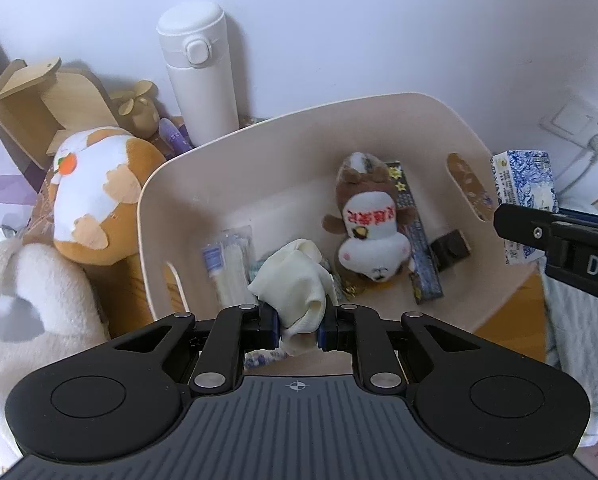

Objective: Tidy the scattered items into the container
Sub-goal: 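Carry the cloth and card pack over the basket and open both tools, then move the left tool to the orange bottle while the right tool reaches the white cat plush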

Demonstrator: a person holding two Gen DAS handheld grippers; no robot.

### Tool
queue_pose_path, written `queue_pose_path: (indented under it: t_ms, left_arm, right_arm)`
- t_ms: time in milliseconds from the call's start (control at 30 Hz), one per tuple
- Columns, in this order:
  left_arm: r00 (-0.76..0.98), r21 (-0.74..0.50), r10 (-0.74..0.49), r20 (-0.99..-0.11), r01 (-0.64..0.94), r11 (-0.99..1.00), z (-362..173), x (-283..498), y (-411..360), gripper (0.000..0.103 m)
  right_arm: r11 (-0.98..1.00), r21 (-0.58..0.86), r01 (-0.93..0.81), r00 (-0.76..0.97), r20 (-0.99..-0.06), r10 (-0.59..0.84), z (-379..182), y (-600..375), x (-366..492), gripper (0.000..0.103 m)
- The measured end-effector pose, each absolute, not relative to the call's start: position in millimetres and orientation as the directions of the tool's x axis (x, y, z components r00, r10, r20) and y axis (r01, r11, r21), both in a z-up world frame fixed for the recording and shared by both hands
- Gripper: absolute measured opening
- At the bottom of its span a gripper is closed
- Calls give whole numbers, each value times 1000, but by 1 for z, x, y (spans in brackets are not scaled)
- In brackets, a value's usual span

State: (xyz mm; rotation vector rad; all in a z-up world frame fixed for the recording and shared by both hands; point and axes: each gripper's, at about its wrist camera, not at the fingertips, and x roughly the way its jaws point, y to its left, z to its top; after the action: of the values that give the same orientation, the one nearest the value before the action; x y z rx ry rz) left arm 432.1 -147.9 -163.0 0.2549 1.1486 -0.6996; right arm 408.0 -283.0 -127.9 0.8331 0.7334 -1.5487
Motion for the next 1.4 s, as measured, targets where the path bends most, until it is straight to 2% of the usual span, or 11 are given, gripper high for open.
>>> queue_pose_path:
  t_ms: [433,633,667,700,733,767,867,967,1100,1400]
  left_arm:
    - [175,-115,-289,-941,638,761,-214,456,-172,17]
    - [156,-112,-275,-949,648,753,-227,456,-172,25]
    - [160,-110,-279,-947,652,750,-226,456,-172,31]
    - [163,-109,-281,-946,657,746,-225,455,-172,37]
    - [166,-106,-284,-944,663,741,-224,455,-173,48]
    - [174,-105,-291,-941,667,738,-222,454,-172,55]
    - [203,-97,-307,-930,668,738,-214,453,-170,65]
    - [215,-100,-317,-924,664,741,-207,452,-168,67]
    - [234,-96,-327,-915,662,743,-196,450,-163,70]
    - [242,-107,-362,-900,682,723,-175,430,-148,71]
  right_arm:
    - [-215,-16,976,-114,-885,-452,-183,-322,403,43]
    - [-234,-19,972,-119,-901,-418,-199,-327,402,44]
    - [-236,-20,972,-119,-902,-414,-201,-328,402,44]
    - [-240,-19,971,-119,-903,-412,-202,-328,401,46]
    - [-248,-17,969,-122,-902,-414,-203,-326,402,49]
    - [-251,-19,968,-127,-897,-423,-202,-325,402,54]
    - [-251,-40,967,-152,-882,-446,-195,-321,405,60]
    - [-255,-44,966,-161,-874,-459,-185,-316,405,63]
    - [-290,-35,957,-177,-858,-481,-169,-304,403,72]
    - [-408,35,912,-196,-838,-510,-142,-246,405,85]
